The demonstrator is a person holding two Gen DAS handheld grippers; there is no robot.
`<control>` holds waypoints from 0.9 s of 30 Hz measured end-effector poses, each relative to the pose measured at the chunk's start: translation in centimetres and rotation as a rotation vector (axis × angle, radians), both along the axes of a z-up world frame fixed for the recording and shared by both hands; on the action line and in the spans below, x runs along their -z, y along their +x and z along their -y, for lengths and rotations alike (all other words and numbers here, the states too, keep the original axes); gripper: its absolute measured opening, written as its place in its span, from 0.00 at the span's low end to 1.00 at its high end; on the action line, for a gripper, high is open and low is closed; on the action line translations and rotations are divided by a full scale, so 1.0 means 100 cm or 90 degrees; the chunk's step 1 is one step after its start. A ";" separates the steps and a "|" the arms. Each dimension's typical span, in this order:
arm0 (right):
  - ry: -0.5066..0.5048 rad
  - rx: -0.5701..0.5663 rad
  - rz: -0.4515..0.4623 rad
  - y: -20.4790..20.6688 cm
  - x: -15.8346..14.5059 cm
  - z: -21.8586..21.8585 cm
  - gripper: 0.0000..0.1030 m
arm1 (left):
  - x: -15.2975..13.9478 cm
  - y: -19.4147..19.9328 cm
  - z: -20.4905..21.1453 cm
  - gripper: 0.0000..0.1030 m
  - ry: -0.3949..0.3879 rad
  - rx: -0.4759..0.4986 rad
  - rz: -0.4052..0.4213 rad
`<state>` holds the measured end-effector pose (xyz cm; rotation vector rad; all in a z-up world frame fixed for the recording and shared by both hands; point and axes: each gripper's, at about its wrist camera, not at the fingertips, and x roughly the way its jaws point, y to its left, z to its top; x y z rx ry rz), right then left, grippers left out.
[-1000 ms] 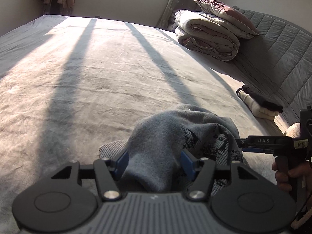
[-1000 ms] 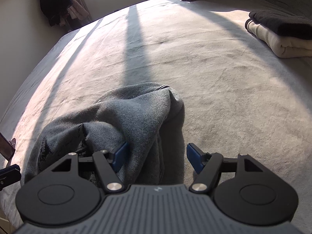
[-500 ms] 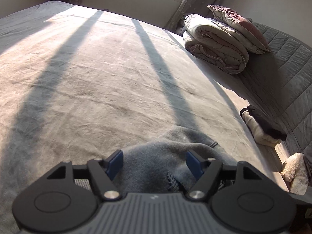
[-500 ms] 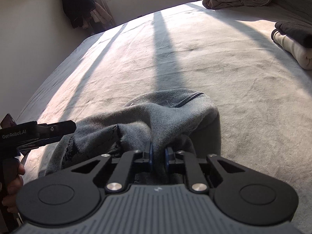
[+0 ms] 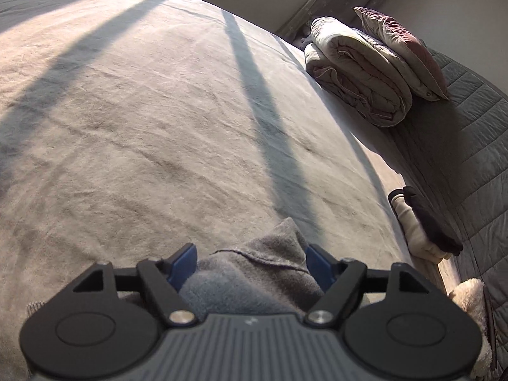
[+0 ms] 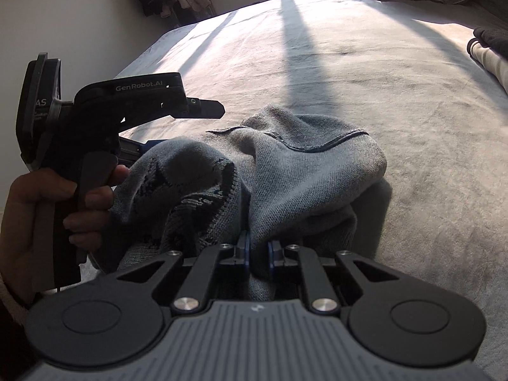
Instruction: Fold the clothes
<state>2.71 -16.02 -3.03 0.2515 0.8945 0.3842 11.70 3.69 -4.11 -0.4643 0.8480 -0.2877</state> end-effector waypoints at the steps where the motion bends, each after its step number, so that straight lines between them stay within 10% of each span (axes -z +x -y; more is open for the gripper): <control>1: 0.003 0.001 -0.004 -0.001 0.001 0.002 0.14 | 0.001 0.000 0.002 0.74 -0.001 0.004 0.001; 10: -0.012 -0.009 -0.010 -0.016 0.004 0.008 0.14 | 0.008 -0.006 0.031 0.74 -0.009 0.086 0.016; 15: -0.019 -0.010 -0.006 -0.020 0.003 0.009 0.17 | 0.008 -0.018 0.054 0.16 0.096 0.111 0.037; 27: 0.026 0.060 0.005 -0.010 -0.012 0.038 0.48 | -0.029 -0.034 0.013 0.12 0.078 0.006 0.134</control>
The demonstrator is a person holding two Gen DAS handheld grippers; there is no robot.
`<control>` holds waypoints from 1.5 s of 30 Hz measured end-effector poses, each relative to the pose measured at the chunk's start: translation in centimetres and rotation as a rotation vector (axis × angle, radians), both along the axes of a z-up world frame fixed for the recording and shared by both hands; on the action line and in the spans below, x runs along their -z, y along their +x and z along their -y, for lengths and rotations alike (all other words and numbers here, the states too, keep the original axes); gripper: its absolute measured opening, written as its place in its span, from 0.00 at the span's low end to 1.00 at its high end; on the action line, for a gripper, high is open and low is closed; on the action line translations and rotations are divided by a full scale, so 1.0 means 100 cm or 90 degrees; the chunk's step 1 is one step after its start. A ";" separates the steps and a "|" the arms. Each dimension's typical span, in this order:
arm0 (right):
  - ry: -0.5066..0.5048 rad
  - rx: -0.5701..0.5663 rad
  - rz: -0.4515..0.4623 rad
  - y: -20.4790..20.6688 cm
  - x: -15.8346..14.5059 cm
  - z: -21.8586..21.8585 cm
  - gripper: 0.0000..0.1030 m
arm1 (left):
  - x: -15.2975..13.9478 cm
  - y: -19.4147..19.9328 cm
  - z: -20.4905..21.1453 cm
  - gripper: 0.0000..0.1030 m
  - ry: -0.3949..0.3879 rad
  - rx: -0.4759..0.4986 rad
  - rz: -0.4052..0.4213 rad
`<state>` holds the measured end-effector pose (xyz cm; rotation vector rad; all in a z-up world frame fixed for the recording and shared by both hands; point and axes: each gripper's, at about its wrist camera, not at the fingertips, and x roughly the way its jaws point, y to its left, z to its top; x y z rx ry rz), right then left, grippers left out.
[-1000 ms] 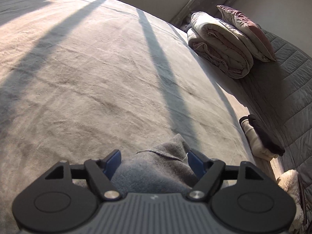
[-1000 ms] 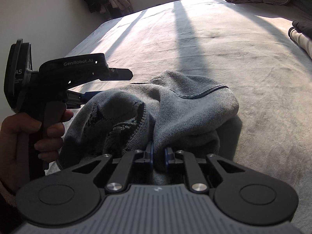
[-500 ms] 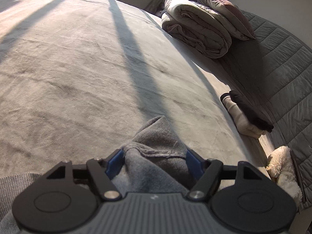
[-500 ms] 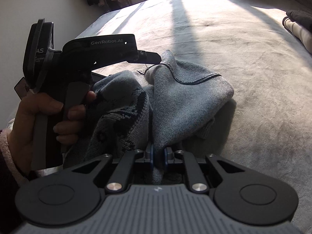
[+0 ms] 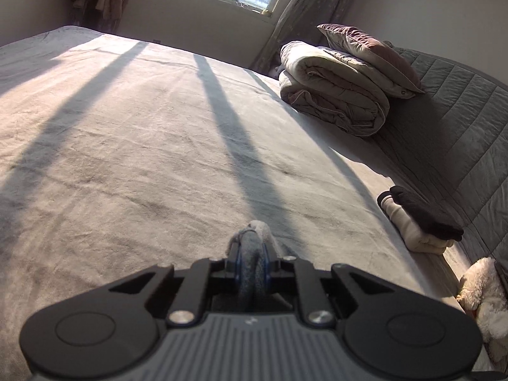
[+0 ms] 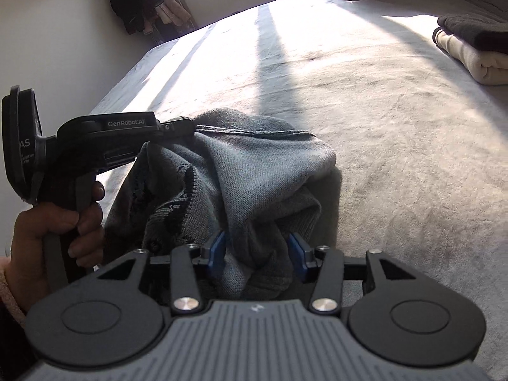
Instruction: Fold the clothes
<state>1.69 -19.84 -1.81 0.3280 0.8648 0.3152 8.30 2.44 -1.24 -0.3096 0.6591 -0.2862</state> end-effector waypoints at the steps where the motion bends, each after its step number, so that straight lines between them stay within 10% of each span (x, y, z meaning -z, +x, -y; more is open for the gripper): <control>1: 0.002 0.008 0.000 0.002 0.000 0.003 0.48 | -0.002 0.000 -0.004 0.12 0.001 -0.008 0.004; 26: 0.006 0.105 -0.052 0.032 0.013 0.006 0.49 | -0.022 -0.041 -0.175 0.12 -0.031 -0.258 -0.004; 42: -0.108 0.080 -0.018 0.048 0.022 -0.017 0.50 | 0.012 -0.094 -0.210 0.12 0.033 -0.189 -0.126; 45: -0.121 0.055 -0.006 0.047 0.027 -0.024 0.16 | 0.015 -0.099 -0.210 0.12 0.041 -0.170 -0.139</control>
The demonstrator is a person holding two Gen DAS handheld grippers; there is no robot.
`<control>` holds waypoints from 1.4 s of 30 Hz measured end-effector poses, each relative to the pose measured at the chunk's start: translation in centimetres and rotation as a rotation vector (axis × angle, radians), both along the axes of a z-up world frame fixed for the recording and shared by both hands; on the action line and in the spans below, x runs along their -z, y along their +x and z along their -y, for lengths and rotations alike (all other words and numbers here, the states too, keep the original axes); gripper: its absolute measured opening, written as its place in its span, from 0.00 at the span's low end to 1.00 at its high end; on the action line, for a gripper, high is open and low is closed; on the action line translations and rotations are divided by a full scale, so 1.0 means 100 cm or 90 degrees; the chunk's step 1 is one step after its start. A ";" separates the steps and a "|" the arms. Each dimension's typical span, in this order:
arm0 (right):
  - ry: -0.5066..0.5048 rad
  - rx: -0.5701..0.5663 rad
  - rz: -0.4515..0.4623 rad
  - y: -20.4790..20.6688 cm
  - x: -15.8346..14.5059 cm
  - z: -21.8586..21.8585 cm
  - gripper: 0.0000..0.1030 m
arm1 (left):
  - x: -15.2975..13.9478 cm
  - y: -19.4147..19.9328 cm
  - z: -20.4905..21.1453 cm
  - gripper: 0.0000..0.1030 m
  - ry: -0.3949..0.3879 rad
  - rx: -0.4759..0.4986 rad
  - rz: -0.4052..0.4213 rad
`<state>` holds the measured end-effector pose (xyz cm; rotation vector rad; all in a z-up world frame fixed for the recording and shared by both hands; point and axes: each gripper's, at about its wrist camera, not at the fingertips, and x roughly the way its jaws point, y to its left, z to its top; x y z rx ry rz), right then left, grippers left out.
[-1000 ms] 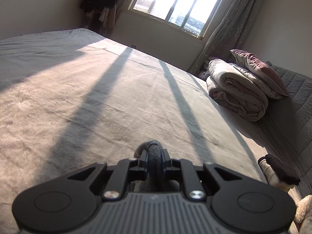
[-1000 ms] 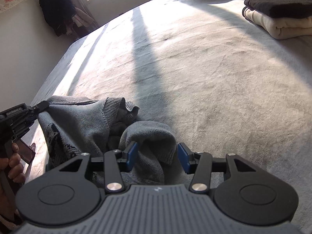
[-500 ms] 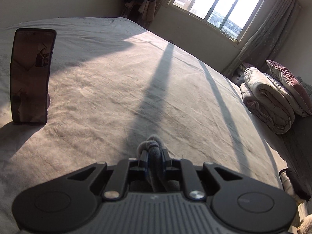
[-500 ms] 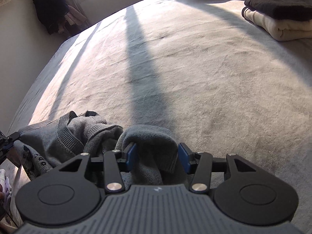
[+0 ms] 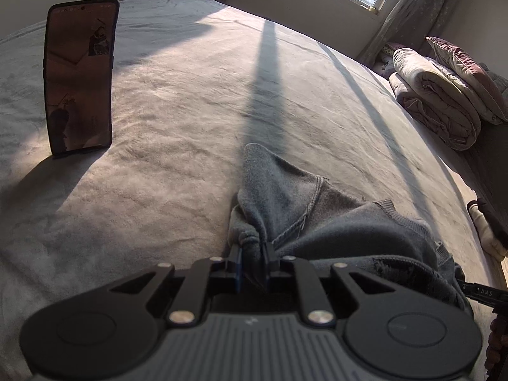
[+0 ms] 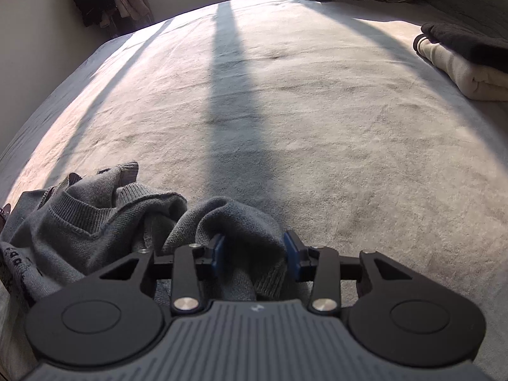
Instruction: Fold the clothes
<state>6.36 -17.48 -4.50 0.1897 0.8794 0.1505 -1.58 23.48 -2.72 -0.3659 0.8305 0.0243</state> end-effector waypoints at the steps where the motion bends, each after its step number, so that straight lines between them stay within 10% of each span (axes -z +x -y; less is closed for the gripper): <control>1: -0.004 -0.006 0.005 -0.002 -0.002 -0.001 0.11 | -0.001 -0.002 0.000 0.12 0.003 0.007 -0.002; 15: -0.072 0.072 0.093 -0.053 -0.049 0.069 0.06 | -0.003 -0.059 -0.024 0.02 -0.020 0.098 -0.032; 26: -0.101 0.041 -0.039 -0.059 -0.007 0.086 0.07 | 0.012 -0.048 -0.036 0.01 0.019 0.071 -0.085; 32: -0.079 0.035 -0.033 -0.055 -0.020 0.085 0.19 | -0.002 -0.036 -0.034 0.30 0.021 0.053 -0.046; 35: -0.050 0.043 -0.003 -0.054 -0.033 0.088 0.51 | -0.010 -0.025 -0.031 0.36 0.021 0.048 -0.016; 42: 0.034 0.044 0.054 -0.032 -0.052 0.079 0.53 | -0.013 0.022 0.000 0.47 0.054 0.088 0.042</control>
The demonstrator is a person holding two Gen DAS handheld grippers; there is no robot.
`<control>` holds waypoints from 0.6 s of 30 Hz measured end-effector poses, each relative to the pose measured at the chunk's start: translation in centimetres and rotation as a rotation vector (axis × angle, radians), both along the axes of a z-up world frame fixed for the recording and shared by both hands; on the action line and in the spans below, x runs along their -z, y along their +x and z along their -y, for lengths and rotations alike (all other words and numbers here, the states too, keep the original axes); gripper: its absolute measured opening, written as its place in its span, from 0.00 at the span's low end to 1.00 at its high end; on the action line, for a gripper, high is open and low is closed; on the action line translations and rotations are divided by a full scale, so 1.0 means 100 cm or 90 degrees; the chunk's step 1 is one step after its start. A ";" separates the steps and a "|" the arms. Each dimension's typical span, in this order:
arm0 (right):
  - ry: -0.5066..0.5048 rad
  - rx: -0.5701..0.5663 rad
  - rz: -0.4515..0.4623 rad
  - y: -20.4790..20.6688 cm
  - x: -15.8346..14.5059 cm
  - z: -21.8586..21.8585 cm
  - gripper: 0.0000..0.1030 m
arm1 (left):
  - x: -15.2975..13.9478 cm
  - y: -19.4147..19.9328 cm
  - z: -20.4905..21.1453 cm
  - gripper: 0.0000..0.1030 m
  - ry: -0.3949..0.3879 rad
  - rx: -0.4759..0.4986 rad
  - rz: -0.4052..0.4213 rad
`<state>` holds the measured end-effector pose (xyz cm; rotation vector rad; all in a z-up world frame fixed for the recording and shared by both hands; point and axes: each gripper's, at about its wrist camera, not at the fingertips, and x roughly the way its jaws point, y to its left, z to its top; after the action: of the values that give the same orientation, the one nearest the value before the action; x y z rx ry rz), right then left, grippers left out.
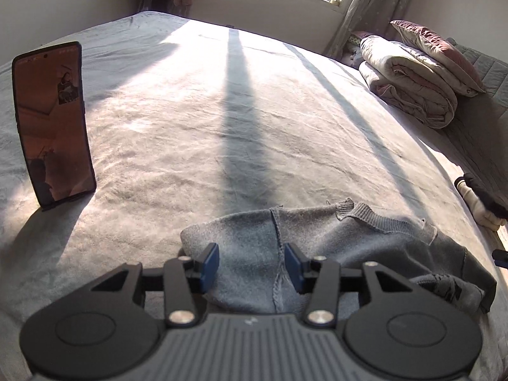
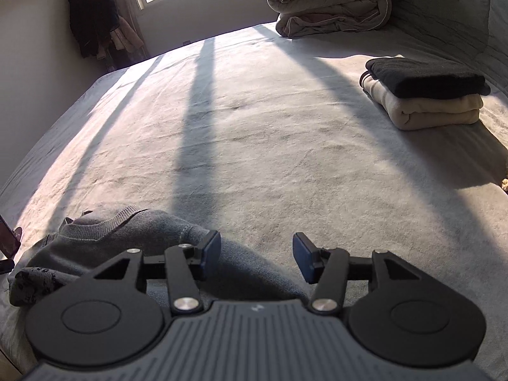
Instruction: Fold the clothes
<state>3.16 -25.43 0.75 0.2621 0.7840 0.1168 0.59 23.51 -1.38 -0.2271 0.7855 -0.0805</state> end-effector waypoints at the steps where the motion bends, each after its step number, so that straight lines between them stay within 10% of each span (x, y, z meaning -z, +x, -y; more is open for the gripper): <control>1: 0.011 -0.005 -0.002 0.006 0.001 -0.004 0.53 | 0.000 0.008 0.006 0.48 0.010 0.010 0.002; 18: 0.042 -0.042 -0.001 0.072 0.046 -0.045 0.53 | 0.043 0.061 0.037 0.54 0.082 0.073 0.022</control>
<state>10.34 -20.94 -3.88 0.2992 0.7921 0.2043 6.69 19.78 -5.73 -0.0579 0.7666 -0.1409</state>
